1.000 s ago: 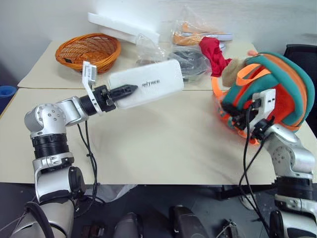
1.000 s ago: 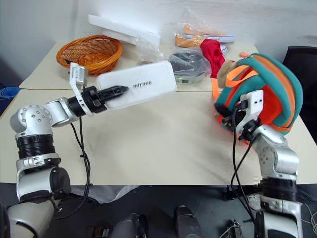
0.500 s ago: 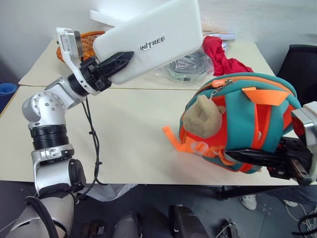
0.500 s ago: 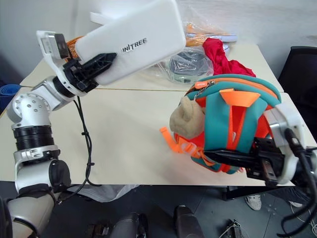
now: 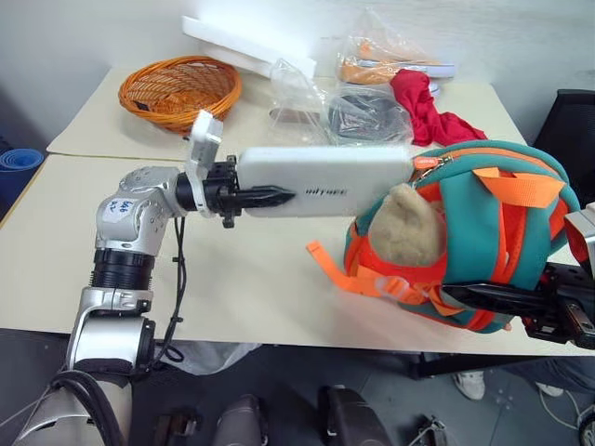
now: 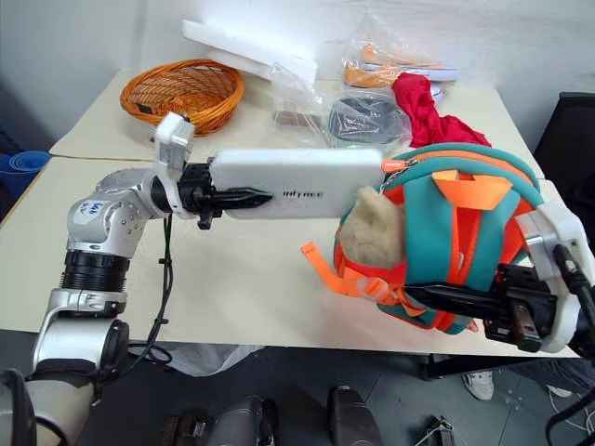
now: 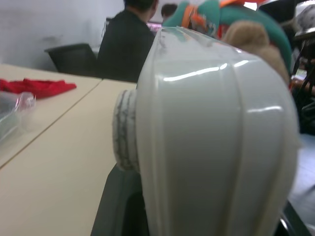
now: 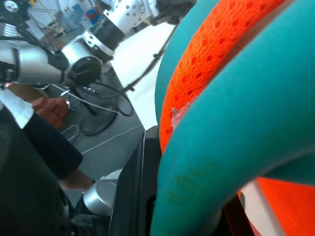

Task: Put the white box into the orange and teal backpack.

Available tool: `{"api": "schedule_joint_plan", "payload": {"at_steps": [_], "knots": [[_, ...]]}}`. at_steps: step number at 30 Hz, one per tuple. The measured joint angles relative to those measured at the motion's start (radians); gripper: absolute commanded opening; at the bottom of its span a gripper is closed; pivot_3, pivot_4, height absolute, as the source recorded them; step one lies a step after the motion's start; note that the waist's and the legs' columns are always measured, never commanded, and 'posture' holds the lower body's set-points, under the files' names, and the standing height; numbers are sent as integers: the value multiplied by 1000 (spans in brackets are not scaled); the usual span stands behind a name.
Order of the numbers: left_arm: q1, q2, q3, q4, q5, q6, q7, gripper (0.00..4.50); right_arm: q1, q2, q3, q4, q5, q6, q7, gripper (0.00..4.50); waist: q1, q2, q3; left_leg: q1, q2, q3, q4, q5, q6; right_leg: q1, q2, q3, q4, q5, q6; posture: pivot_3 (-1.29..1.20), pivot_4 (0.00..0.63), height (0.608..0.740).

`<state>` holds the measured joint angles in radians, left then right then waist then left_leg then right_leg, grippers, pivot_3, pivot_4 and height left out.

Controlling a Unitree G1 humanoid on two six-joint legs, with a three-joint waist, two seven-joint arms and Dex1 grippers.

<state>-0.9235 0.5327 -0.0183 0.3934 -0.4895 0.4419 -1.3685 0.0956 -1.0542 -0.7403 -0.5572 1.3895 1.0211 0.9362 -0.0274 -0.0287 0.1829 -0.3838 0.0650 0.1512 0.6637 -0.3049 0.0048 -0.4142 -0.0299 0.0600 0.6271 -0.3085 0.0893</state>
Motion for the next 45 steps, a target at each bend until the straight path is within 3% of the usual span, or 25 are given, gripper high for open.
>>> {"api": "schedule_joint_plan", "payload": {"at_steps": [8, 14, 18, 22, 25, 29, 32, 35, 39, 45], "knots": [[-178, -6, -70, 139, 88, -98, -132, 1189, -23, 0, 90, 48, -125, -44, 37, 20, 2, 0, 0, -8, -1, -2, 2, 0, 1, -6, 4, -3, 0, 0, 1, 0, 150, 740], [-253, -227, -153, 175, 182, -136, -36, 1189, -104, 16, 196, 24, -151, -80, 20, 20, 3, 0, 0, -10, -3, -2, 4, 0, 4, -7, 3, -1, 0, 0, 4, 0, 150, 740], [-253, -362, -205, 185, 262, -172, 96, 1189, -139, 47, 233, 8, -151, -85, -28, 20, 0, 0, 0, -20, -1, -2, 9, 0, 3, -17, 3, 0, 6, 0, 4, 0, 150, 740], [-248, -449, -250, 207, 344, -213, 222, 2460, -157, 72, 241, -4, -150, -86, -83, 0, 0, 0, 0, -20, 0, -3, 15, 1, 2, -18, 3, 2, 11, 0, 4, 0, 150, 740], [-238, -430, -253, 180, 354, -199, 252, 3359, -130, 90, 241, -24, -149, -87, -116, 0, -7, 0, 0, -18, -1, -2, 17, 1, 3, -18, 3, 3, 17, 1, 3, 0, 150, 740], [-169, -310, -196, 73, 301, -127, 208, 4472, -84, 110, 219, -40, -137, -87, -156, 0, -16, 0, 0, -16, 0, -2, 17, 2, 5, -18, 3, 2, 21, 2, 1, 0, 150, 740], [-99, -146, -113, -21, 193, -17, 81, 4472, -37, 120, 196, -58, -128, -88, -178, 0, -27, 1, 0, -14, 1, -3, 16, 5, 0, -18, 3, 1, 26, 0, -1, 0, 150, 740], [-60, -65, -69, -132, 81, 120, -3, 4472, -27, 121, 182, -60, -118, -89, -192, 0, -20, 1, 0, -14, 0, -6, 17, 6, -1, -16, 3, -1, 26, 0, -1, 0, 150, 740], [-72, -100, -53, -270, -12, 239, 31, 4472, -32, 121, 183, -66, -103, -102, -209, 0, 6, 1, 0, -14, -5, -8, 19, 5, 4, -13, 2, 0, 24, 0, 2, 0, 150, 740], [-72, -209, -169, -338, 40, 240, 165, 4472, -75, 121, 201, -65, -82, -104, -232, 0, 1, 1, 0, -15, -7, -6, 19, 4, 6, -13, 2, 1, 21, 1, 5, 0, 150, 740]]}}
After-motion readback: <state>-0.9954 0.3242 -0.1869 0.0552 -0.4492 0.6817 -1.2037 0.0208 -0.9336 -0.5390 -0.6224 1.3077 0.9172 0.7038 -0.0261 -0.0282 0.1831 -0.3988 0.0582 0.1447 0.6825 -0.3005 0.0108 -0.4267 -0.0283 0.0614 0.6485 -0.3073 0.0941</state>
